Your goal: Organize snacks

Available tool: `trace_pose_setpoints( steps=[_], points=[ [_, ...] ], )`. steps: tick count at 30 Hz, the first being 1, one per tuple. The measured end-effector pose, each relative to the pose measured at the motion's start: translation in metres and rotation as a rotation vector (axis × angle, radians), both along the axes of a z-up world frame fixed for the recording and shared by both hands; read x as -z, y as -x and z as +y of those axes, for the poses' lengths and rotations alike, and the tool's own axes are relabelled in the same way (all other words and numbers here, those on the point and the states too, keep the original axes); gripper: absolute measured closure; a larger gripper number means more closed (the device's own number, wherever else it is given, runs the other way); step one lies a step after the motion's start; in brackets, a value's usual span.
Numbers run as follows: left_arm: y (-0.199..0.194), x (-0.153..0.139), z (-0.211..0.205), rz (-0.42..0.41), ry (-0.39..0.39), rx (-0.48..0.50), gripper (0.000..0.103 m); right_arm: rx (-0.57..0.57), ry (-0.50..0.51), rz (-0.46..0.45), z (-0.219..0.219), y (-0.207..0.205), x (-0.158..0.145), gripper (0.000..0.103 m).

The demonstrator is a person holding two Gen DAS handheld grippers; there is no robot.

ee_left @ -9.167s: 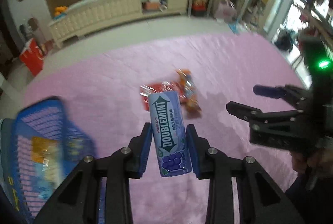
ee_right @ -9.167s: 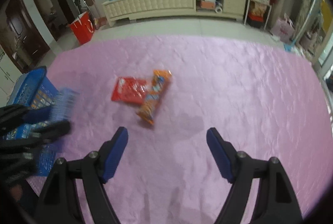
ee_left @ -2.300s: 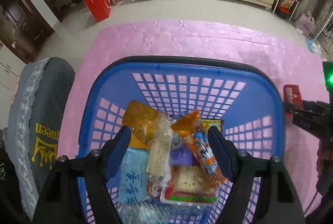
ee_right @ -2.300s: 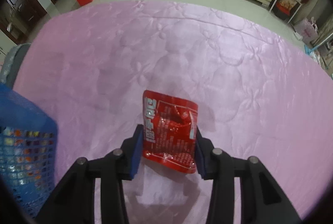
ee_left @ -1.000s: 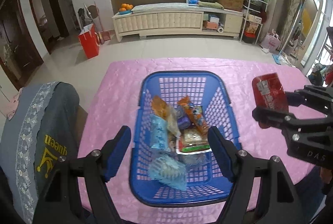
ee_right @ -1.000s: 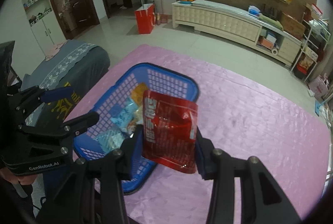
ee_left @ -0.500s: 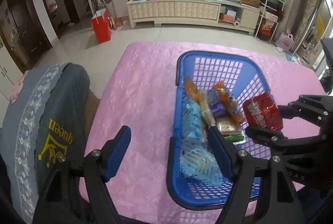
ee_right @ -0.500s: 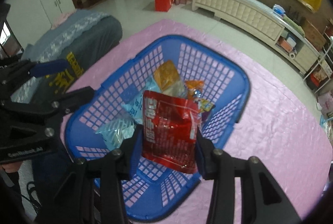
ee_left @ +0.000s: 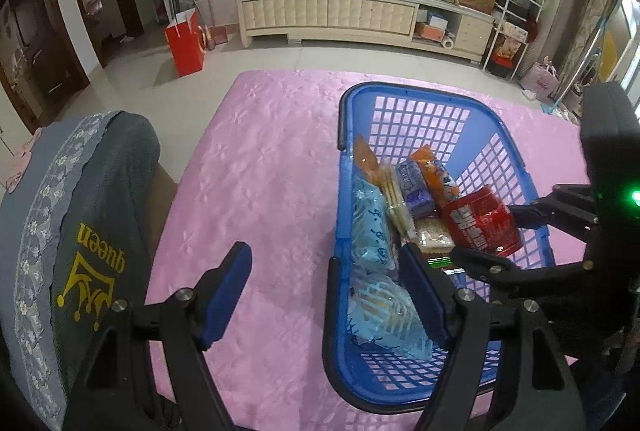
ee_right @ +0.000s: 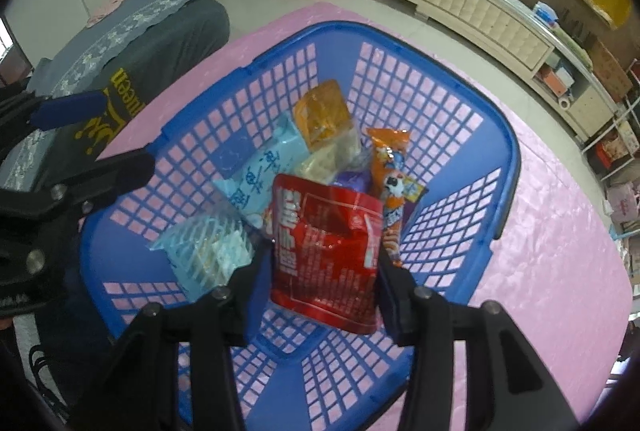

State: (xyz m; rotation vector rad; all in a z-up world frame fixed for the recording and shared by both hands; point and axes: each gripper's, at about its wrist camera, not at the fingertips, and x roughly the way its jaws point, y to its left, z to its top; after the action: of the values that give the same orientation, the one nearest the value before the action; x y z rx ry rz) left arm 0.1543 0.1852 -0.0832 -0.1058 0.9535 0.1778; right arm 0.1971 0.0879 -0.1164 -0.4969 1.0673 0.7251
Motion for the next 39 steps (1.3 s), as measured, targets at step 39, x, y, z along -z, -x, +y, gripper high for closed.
trace_pose_setpoints(
  steps=[39],
  points=[
    [0.149,-0.073,-0.127,-0.477,-0.128,0.083,0.015,0.441,-0.314,-0.461,-0.168,0.137,-0.099,0.018]
  ],
)
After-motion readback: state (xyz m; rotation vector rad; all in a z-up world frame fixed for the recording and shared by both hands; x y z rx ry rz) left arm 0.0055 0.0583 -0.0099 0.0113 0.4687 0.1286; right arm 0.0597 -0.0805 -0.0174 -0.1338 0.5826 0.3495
